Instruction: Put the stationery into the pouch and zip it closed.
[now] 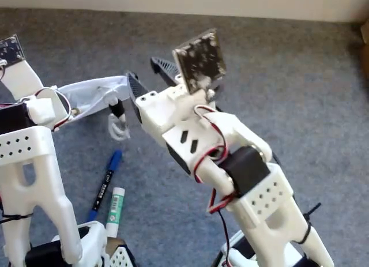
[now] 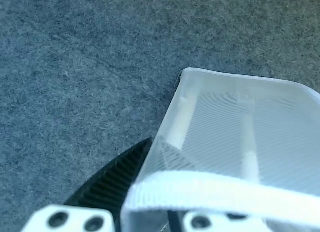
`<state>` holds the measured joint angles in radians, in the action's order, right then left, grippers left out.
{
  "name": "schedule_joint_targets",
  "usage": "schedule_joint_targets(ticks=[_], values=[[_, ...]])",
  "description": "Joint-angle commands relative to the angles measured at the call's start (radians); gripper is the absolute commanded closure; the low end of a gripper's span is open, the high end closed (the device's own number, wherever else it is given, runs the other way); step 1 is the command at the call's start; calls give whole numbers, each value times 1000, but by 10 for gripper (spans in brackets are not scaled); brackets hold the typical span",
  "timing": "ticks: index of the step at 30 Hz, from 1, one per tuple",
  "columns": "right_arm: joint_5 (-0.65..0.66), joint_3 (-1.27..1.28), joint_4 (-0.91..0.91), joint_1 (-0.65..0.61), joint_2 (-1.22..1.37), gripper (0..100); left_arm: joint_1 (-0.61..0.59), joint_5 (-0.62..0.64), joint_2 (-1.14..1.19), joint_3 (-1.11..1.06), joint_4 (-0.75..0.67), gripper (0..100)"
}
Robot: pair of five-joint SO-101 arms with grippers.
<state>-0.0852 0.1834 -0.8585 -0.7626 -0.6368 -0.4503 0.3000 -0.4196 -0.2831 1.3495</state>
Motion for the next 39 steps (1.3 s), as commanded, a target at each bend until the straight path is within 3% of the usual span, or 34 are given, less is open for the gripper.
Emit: schedule_joint_targets(ticks=[1, 6, 11, 25, 39], values=[[-63, -45, -68, 2, 2, 851, -41, 11, -27, 8, -11, 989], [-227, 97, -179, -94, 1, 851, -47, 11, -110, -22, -17, 989], [-393, 289, -108, -174, 12, 848, -45, 12, -188, -91, -72, 988], [-445, 670, 292, -312, 16, 848, -104, 54, -275, -150, -120, 987], [-638, 536, 297, -443, 412, 848, -104, 52, -277, -176, -132, 986]])
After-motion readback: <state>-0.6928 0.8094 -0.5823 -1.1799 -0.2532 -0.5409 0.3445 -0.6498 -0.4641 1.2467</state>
